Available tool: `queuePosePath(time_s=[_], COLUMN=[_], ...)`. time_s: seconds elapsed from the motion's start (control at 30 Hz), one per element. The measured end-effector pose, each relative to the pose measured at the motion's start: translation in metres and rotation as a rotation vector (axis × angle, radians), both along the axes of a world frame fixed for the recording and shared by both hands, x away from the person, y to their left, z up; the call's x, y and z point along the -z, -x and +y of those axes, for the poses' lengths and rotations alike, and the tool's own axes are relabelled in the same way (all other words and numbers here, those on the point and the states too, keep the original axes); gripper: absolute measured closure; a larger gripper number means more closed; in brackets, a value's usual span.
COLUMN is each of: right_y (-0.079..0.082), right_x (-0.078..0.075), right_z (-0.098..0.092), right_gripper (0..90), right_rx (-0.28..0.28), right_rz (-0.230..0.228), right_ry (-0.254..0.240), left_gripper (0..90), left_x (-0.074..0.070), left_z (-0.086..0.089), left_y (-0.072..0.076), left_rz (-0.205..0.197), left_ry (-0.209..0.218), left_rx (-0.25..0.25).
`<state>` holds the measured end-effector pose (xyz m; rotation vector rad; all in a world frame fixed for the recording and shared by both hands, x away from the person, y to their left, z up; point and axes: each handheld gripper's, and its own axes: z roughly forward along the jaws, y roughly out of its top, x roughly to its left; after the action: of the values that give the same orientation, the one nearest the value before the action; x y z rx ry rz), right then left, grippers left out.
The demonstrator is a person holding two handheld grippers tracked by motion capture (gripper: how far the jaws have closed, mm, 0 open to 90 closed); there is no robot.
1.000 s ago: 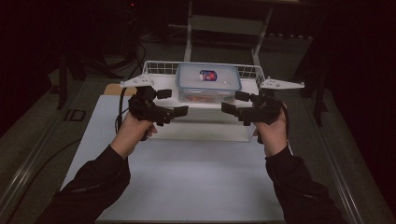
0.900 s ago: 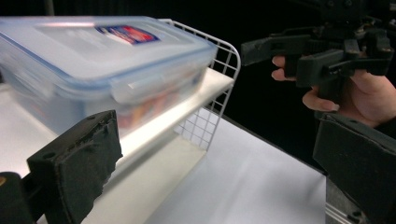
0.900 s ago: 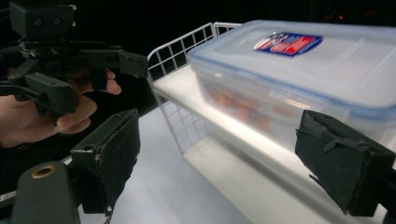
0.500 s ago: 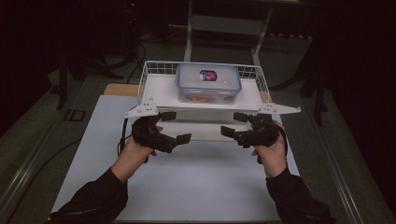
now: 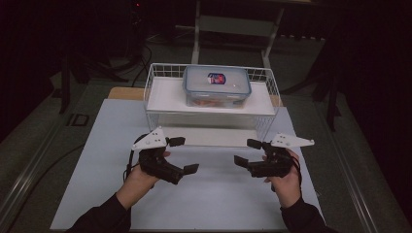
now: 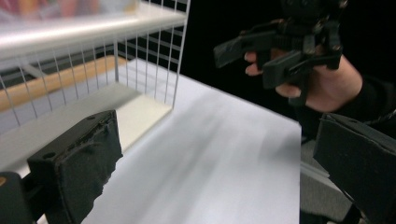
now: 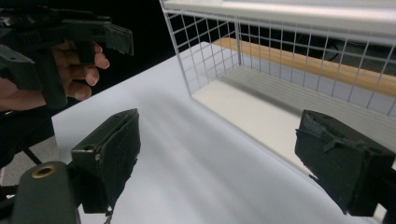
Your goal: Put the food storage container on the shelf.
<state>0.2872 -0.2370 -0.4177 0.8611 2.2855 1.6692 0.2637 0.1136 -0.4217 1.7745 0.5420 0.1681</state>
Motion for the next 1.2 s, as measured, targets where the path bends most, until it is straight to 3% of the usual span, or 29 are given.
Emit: queuePosePath(time_s=[0.3, 0.43, 0.57, 0.73, 0.87, 1.0, 1.2], right_y=[0.017, 0.02, 0.021, 0.022, 0.025, 0.029, 0.032], right_x=[0.03, 0.044, 0.058, 0.07, 0.077, 0.079, 0.083], right_z=[-0.015, -0.023, -0.032, -0.039, -0.044, -0.048, -0.055], right_gripper=[13.9, 13.8, 13.7, 13.7, 13.5, 13.5, 13.6], right_rx=[-0.007, 0.004, 0.013, 0.028, 0.037, 0.032, 0.045], right_rz=[-0.011, -0.003, 0.006, 0.019, 0.017, -0.001, -0.01], right_ry=[0.044, 0.063, 0.072, 0.095, 0.101, 0.111, 0.124], left_gripper=[0.9, 0.9, 0.9, 0.9, 0.9, 0.9, 0.9], left_x=[0.028, 0.037, 0.052, 0.07, 0.08, 0.084, 0.091], left_z=[0.004, 0.012, 0.02, 0.026, 0.032, 0.041, 0.056], left_y=[0.019, 0.024, 0.026, 0.03, 0.033, 0.034, 0.037], left_rz=[-0.011, -0.013, 0.01, 0.028, 0.041, 0.023, 0.036], left_ry=[-0.075, -0.079, -0.09, -0.133, -0.146, -0.177, -0.177], left_rx=[0.04, 0.033, 0.017, 0.018, 0.011, -0.011, -0.047])
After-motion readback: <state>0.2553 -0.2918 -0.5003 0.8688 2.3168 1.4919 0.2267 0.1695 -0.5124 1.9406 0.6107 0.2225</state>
